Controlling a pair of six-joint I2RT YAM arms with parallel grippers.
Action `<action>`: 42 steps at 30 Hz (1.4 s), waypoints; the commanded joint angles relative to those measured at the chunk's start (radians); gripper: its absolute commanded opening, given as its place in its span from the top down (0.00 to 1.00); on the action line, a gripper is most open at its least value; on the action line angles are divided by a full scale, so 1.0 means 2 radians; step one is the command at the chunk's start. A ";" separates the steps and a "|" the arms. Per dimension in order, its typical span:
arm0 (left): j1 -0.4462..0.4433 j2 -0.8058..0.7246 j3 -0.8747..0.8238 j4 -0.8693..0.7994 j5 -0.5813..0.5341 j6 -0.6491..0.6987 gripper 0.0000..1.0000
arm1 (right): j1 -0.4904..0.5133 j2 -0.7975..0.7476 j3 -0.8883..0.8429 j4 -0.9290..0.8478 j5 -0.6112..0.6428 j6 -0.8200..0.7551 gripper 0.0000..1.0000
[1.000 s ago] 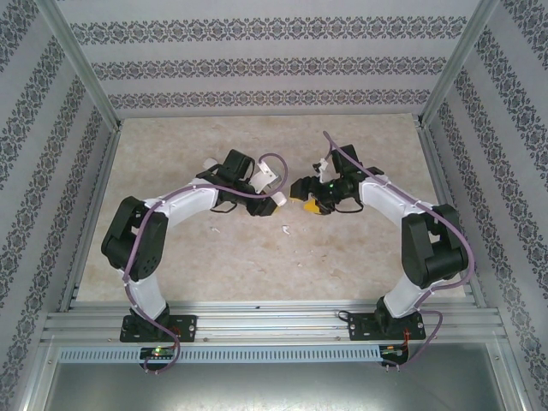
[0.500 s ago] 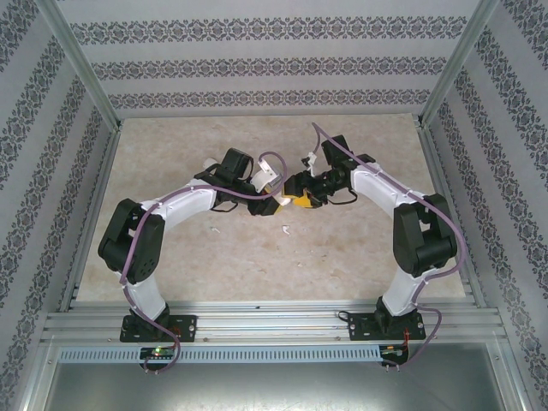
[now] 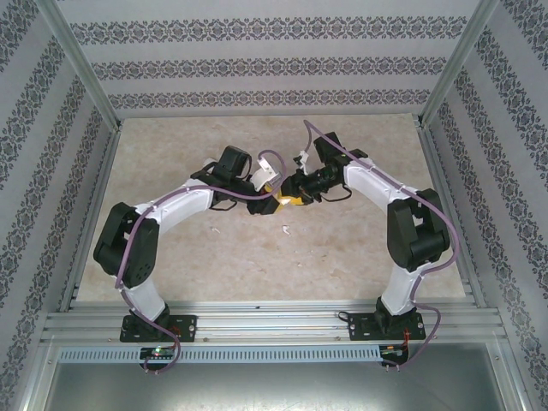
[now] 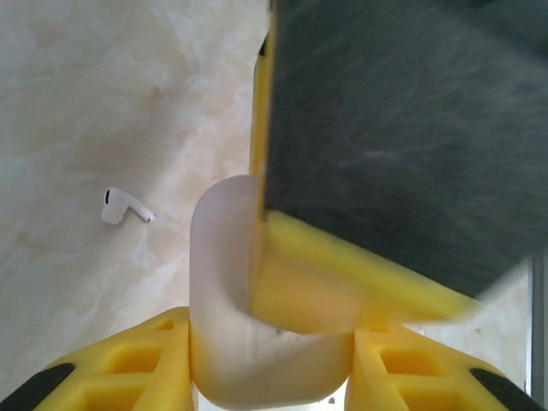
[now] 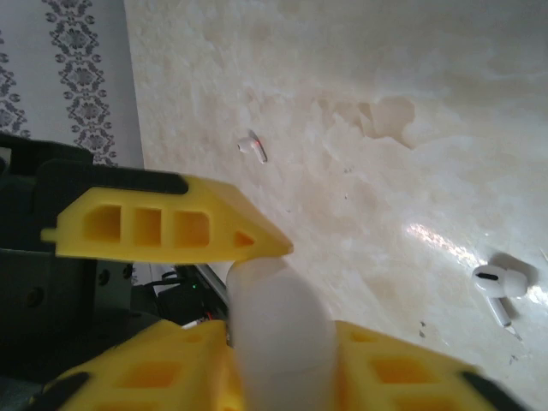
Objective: Insert the wireless bluetooth earbuds into the charging case
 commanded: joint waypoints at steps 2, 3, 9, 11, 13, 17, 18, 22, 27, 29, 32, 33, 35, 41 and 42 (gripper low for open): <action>-0.001 -0.021 0.013 -0.017 0.014 0.011 0.69 | 0.005 0.002 0.030 -0.015 -0.024 -0.007 0.85; -0.001 -0.022 0.013 -0.015 0.009 0.006 0.65 | 0.005 -0.001 0.032 -0.015 -0.022 -0.008 0.88; 0.005 -0.051 0.003 0.001 -0.079 -0.085 0.21 | 0.002 -0.049 -0.012 0.064 0.001 0.033 0.96; 0.011 -0.064 0.009 -0.020 -0.085 -0.114 0.16 | 0.001 -0.071 -0.043 0.115 0.015 0.055 0.97; 0.014 -0.081 0.015 -0.054 -0.077 -0.123 0.13 | 0.000 -0.091 -0.076 0.178 0.030 0.086 1.00; 0.017 -0.142 -0.013 -0.070 -0.094 -0.164 0.12 | 0.002 -0.122 -0.134 0.318 0.063 0.174 1.00; 0.020 -0.158 -0.024 -0.067 -0.089 -0.180 0.13 | 0.003 -0.130 -0.140 0.341 0.074 0.195 1.00; 0.025 -0.208 -0.063 -0.047 -0.081 -0.246 0.20 | 0.015 -0.166 -0.137 0.355 0.112 0.210 1.00; 0.037 -0.230 -0.081 -0.013 -0.069 -0.292 0.22 | 0.020 -0.206 -0.152 0.383 0.124 0.202 1.00; 0.067 -0.228 -0.087 0.028 -0.013 -0.336 0.26 | 0.021 -0.214 -0.155 0.411 0.124 0.216 1.00; 0.098 -0.241 -0.123 0.138 0.039 -0.410 0.33 | 0.033 -0.224 -0.157 0.439 0.125 0.209 1.00; 0.099 -0.243 -0.128 0.152 0.038 -0.413 0.35 | 0.039 -0.225 -0.158 0.447 0.124 0.205 1.00; 0.100 -0.240 -0.123 0.150 0.048 -0.412 0.35 | 0.046 -0.223 -0.161 0.467 0.118 0.209 1.00; 0.100 -0.238 -0.174 0.322 0.090 -0.520 0.40 | 0.063 -0.218 -0.199 0.561 0.117 0.249 1.00; 0.100 -0.237 -0.181 0.353 0.093 -0.539 0.43 | 0.065 -0.219 -0.202 0.568 0.117 0.253 1.00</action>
